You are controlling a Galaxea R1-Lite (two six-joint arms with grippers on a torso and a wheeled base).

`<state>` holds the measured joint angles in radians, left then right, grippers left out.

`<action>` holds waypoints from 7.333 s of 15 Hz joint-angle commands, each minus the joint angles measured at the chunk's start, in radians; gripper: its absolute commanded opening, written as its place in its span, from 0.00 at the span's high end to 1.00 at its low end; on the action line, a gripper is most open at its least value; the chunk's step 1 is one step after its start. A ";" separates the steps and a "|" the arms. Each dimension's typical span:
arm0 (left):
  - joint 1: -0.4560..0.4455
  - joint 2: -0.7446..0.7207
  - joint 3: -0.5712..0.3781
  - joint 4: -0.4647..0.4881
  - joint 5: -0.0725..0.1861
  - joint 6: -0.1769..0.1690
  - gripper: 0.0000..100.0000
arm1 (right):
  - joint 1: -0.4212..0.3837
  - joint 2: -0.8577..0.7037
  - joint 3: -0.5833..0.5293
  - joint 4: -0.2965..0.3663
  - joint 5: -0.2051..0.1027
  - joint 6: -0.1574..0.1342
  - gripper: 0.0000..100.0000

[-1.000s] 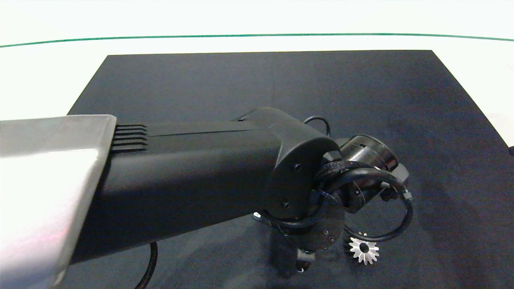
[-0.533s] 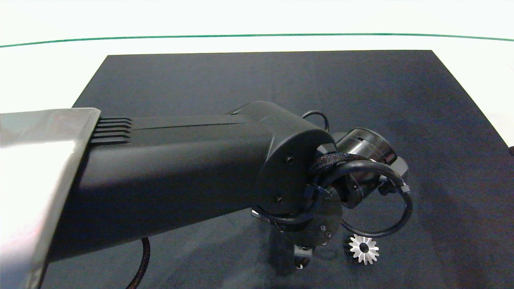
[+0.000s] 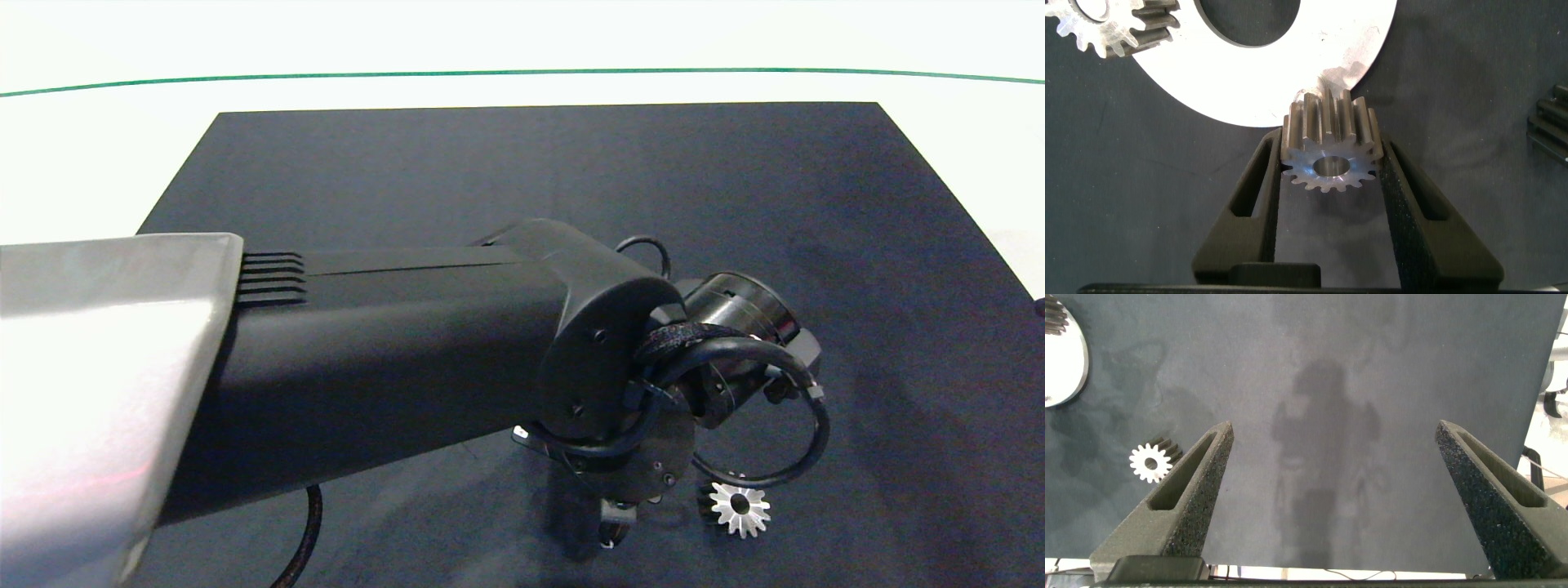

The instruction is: Remove an incorrectly installed larger gear and replace it with the correct smaller gear

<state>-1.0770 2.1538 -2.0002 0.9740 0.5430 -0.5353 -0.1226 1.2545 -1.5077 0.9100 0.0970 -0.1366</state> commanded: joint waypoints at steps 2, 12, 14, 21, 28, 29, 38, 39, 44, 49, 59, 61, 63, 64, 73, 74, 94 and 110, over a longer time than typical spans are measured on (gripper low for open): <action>-0.001 -0.012 0.000 0.008 0.005 -0.012 0.84 | -0.002 0.002 0.000 0.004 0.001 -0.001 0.00; 0.008 -0.029 0.000 -0.041 0.006 -0.029 0.84 | -0.014 0.002 0.000 -0.005 0.001 -0.001 0.00; 0.012 -0.026 0.000 -0.040 0.005 -0.026 0.84 | -0.014 0.002 0.000 -0.006 0.001 -0.001 0.00; 0.020 -0.008 0.000 -0.043 0.005 -0.017 0.84 | -0.014 0.002 0.001 -0.008 0.001 -0.001 0.00; 0.035 -0.002 0.000 -0.044 0.005 -0.012 0.84 | -0.014 0.000 0.001 -0.008 0.001 -0.001 0.00; 0.035 -0.002 0.000 -0.044 0.005 -0.012 0.84 | -0.014 0.000 0.003 -0.008 0.001 -0.003 0.00; 0.035 -0.012 0.000 -0.041 0.006 -0.014 0.84 | -0.012 0.000 0.003 -0.008 0.001 -0.001 0.00; 0.037 -0.014 0.000 -0.041 0.006 -0.014 0.84 | -0.014 0.000 0.003 -0.008 0.001 -0.003 0.00; 0.043 -0.023 0.000 -0.040 0.006 -0.018 0.84 | -0.012 0.000 0.003 -0.008 0.001 -0.003 0.00; 0.032 -0.034 0.000 -0.040 0.006 -0.028 0.84 | -0.012 0.000 0.003 -0.008 0.001 -0.003 0.00; 0.017 -0.012 0.000 -0.044 0.005 -0.041 0.84 | -0.012 0.000 0.004 -0.008 0.001 -0.006 0.00; 0.017 -0.012 0.000 -0.044 0.005 -0.041 0.84 | -0.012 0.000 0.004 -0.008 0.001 -0.006 0.00; 0.020 -0.002 0.000 -0.046 0.005 -0.041 0.84 | -0.012 0.000 0.004 -0.008 0.001 -0.006 0.00; 0.020 0.001 0.000 -0.046 0.005 -0.041 0.84 | -0.012 0.000 0.004 -0.008 0.001 -0.006 0.00; 0.026 -0.002 0.000 -0.049 0.005 -0.040 0.84 | -0.012 -0.001 0.004 -0.008 0.001 -0.008 0.00; 0.028 0.000 0.000 -0.051 0.005 -0.038 0.84 | -0.012 -0.001 0.004 -0.008 0.001 -0.009 0.00; 0.043 -0.042 0.000 -0.060 0.006 -0.046 0.84 | -0.012 -0.007 0.009 -0.008 0.004 -0.009 0.00; 0.023 -0.022 0.000 -0.081 0.008 -0.061 0.84 | -0.012 -0.007 0.009 -0.010 0.004 -0.009 0.00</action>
<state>-1.0549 2.1330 -2.0002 0.8874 0.5470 -0.5930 -0.1351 1.2464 -1.4989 0.8957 0.1004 -0.1443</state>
